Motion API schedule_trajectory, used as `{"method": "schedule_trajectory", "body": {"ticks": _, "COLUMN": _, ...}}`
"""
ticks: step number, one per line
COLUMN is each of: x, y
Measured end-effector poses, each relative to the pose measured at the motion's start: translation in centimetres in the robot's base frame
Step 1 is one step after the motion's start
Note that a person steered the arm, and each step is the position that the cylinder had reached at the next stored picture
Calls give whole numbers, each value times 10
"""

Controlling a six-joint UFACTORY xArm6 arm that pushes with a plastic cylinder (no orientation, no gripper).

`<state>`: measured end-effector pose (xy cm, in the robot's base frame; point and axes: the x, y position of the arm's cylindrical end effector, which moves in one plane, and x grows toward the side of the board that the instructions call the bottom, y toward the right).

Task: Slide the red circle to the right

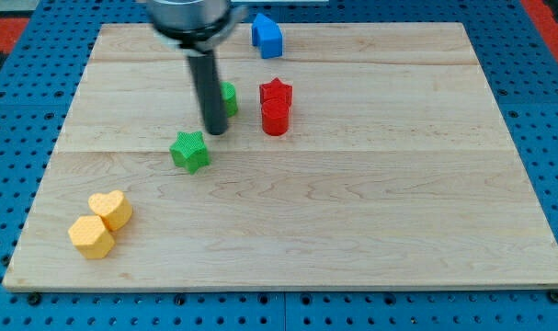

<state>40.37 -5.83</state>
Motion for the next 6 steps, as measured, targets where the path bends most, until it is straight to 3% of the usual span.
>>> {"method": "schedule_trajectory", "body": {"ticks": 4, "x": 3, "y": 107}}
{"method": "schedule_trajectory", "body": {"ticks": 5, "x": 6, "y": 167}}
{"method": "schedule_trajectory", "body": {"ticks": 6, "x": -12, "y": 180}}
